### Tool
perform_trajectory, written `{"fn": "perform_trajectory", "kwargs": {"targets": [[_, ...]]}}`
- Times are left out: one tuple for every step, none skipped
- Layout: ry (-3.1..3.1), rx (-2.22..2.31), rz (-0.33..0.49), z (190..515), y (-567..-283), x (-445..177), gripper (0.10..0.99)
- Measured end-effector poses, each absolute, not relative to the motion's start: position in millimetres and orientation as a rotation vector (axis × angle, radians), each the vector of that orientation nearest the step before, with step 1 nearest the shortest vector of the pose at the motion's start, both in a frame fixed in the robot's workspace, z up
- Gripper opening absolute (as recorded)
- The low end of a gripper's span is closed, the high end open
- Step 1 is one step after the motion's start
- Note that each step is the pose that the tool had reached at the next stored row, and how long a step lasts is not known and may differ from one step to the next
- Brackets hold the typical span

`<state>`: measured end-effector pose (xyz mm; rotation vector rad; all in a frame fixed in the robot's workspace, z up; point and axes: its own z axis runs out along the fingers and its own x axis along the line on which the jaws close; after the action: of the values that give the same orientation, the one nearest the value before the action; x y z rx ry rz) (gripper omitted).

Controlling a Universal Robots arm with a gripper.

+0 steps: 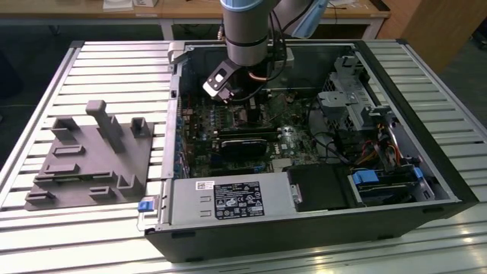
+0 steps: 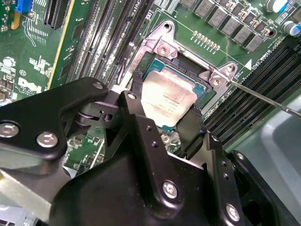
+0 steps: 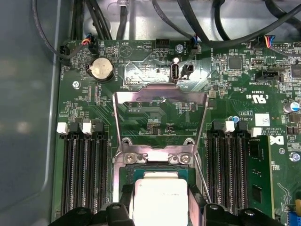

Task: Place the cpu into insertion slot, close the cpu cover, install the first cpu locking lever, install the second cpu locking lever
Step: 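Place the cpu into insertion slot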

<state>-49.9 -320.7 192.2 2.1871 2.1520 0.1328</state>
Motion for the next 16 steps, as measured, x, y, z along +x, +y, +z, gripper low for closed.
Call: {"fn": "perform_trajectory", "kwargs": {"targets": [[2.152, 2.187, 0.133, 192.1, -320.7, -49.9, 0.541], [2.152, 2.187, 0.133, 192.0, -320.6, -49.8, 0.541], [2.152, 2.187, 0.133, 191.9, -320.6, -49.8, 0.541], [2.152, 2.187, 0.134, 191.9, -320.6, -49.8, 0.541], [2.152, 2.187, 0.134, 191.9, -320.6, -49.8, 0.541], [2.152, 2.187, 0.133, 191.8, -320.6, -49.8, 0.541], [2.152, 2.187, 0.134, 191.6, -320.6, -49.8, 0.541], [2.152, 2.187, 0.134, 191.5, -320.6, -49.8, 0.541], [2.152, 2.187, 0.134, 191.5, -320.6, -49.8, 0.541], [2.152, 2.187, 0.133, 191.5, -320.6, -49.8, 0.541], [2.152, 2.187, 0.133, 191.5, -320.6, -49.8, 0.541], [2.152, 2.187, 0.134, 191.5, -320.6, -49.8, 0.541], [2.152, 2.187, 0.134, 191.4, -320.6, -49.8, 0.541], [2.152, 2.187, 0.134, 191.4, -320.6, -49.8, 0.541], [2.152, 2.187, 0.135, 191.1, -320.4, -49.7, 0.541], [2.152, 2.187, 0.135, 191.0, -320.4, -49.7, 0.553]]}}
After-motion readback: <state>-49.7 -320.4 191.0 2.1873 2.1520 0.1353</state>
